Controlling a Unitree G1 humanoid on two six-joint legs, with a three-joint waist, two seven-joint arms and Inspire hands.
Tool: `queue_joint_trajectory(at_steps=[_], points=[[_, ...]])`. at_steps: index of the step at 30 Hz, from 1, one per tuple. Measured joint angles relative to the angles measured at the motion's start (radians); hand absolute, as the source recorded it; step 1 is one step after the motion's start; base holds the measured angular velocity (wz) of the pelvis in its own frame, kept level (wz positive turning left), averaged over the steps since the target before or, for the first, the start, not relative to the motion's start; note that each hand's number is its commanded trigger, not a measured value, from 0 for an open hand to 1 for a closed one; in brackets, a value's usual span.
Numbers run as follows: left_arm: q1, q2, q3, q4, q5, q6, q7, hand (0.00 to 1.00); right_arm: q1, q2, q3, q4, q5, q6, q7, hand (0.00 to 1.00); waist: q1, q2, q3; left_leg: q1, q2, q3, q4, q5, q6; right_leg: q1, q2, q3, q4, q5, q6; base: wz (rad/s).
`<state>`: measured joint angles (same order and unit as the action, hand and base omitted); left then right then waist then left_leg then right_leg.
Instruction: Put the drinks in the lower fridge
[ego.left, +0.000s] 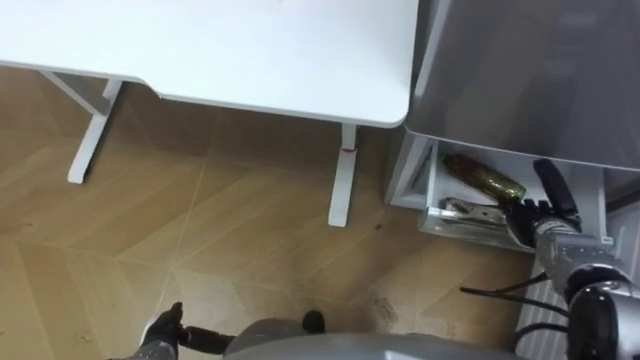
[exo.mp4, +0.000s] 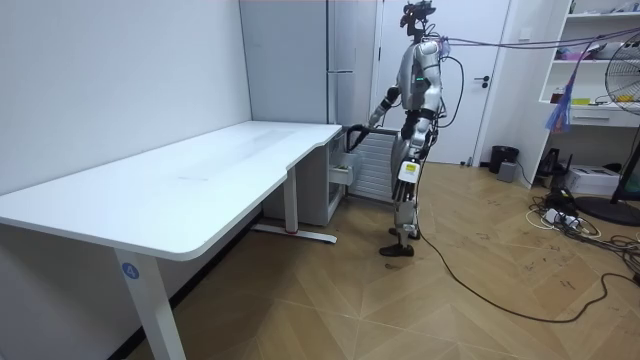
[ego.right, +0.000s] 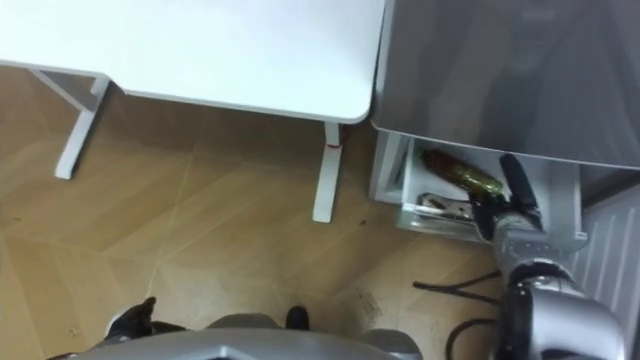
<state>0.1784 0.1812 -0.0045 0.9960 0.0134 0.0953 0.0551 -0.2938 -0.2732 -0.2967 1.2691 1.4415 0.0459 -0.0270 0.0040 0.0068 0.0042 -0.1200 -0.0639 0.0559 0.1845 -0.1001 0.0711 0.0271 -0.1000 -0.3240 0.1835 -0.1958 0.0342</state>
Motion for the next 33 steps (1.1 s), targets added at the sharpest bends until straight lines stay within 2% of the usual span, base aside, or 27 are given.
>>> queue_joint_trajectory(at_steps=[3,5,10,14,16,17,18,21,26,28,30,33], points=[[0.014,0.0,0.027,0.001,0.0,0.0,0.015,0.0,0.042,-0.001,0.0,0.021,-0.028,0.007,0.007,0.0,0.0,-0.007,0.0036,0.036,0.0,0.009,-0.017,-0.001,-0.001,0.021,0.002,0.024,-0.003,0.0,0.0,-0.13],[0.019,-0.002,0.037,0.003,0.001,0.001,0.029,0.0,0.065,-0.001,0.0,0.028,-0.031,0.02,0.007,0.0,0.0,-0.009,0.0045,0.043,0.0,0.008,-0.017,-0.004,-0.003,0.029,0.004,0.026,-0.013,0.002,0.002,-0.09],[0.02,-0.009,0.041,0.003,0.006,0.001,0.049,0.0,0.114,0.0,0.0,0.031,-0.062,0.021,0.008,0.0,-0.004,-0.009,0.0048,0.048,0.0,0.013,-0.017,-0.005,-0.004,0.038,0.008,0.034,-0.013,0.003,-0.001,-0.04],[0.024,-0.009,0.044,0.001,0.066,0.003,0.049,0.0,0.157,0.008,0.002,0.054,-0.142,0.023,0.034,0.0,-0.008,-0.015,0.0058,0.065,0.003,0.02,-0.017,-0.01,-0.009,0.046,0.014,0.05,-0.018,0.003,-0.001,-0.07],[0.028,-0.01,0.048,0.001,0.069,0.003,0.042,0.0,0.186,0.011,0.001,0.054,-0.155,0.024,0.043,0.0,-0.01,-0.02,0.008,0.07,0.004,0.023,-0.018,-0.01,-0.01,0.05,0.014,0.053,-0.019,0.003,-0.001,-0.02],[0.029,-0.014,0.074,0.001,0.07,0.003,0.036,0.0,0.208,0.011,0.0,0.055,-0.167,0.029,0.052,0.0,-0.011,-0.027,0.0117,0.077,0.003,0.022,-0.018,-0.012,-0.01,0.06,0.015,0.059,-0.029,0.003,-0.001,-0.06],[0.029,-0.015,0.092,0.001,0.07,0.003,0.03,0.0,0.224,0.011,0.0,0.056,-0.183,0.034,0.056,0.0,-0.013,-0.029,0.0085,0.079,0.003,0.023,-0.018,-0.014,-0.01,0.062,0.016,0.069,-0.032,0.003,-0.001,-0.07],[0.044,-0.014,0.124,0.002,0.071,0.003,0.02,0.0,0.24,0.012,0.0,0.087,-0.199,0.038,0.079,0.0,-0.026,-0.036,0.0085,0.082,0.001,0.026,-0.018,-0.016,-0.009,0.062,0.016,0.079,-0.033,0.003,-0.001,-0.07],[0.047,-0.013,0.149,0.005,0.08,-0.001,0.02,0.0,0.273,0.016,0.0,0.106,-0.253,0.043,0.098,0.0,-0.027,-0.047,0.0068,0.097,0.002,0.025,-0.018,-0.022,-0.009,0.069,0.018,0.103,-0.033,0.003,-0.001,-0.13],[0.049,-0.013,0.16,0.006,0.08,-0.006,0.02,0.0,0.288,0.016,0.001,0.117,-0.313,0.043,0.112,0.0,-0.033,-0.059,0.0064,0.108,0.001,0.023,-0.018,-0.026,-0.009,0.08,0.018,0.105,-0.036,0.002,0.0,-0.05],[0.053,-0.013,0.16,0.006,0.079,-0.012,0.022,0.0,0.307,0.022,0.05,0.128,-0.444,0.043,0.116,0.0,-0.026,-0.062,-0.0003,0.115,0.002,0.023,-0.013,-0.033,-0.01,0.088,0.021,0.121,-0.04,0.001,-0.001,-0.09],[0.053,-0.013,0.156,0.006,0.08,-0.012,0.026,0.0,0.334,0.044,0.129,0.126,-0.559,0.043,0.113,0.0,-0.022,-0.062,0.0004,0.112,0.008,0.022,0.011,-0.05,-0.012,0.096,0.029,0.134,-0.045,0.003,-0.002,-0.08]])
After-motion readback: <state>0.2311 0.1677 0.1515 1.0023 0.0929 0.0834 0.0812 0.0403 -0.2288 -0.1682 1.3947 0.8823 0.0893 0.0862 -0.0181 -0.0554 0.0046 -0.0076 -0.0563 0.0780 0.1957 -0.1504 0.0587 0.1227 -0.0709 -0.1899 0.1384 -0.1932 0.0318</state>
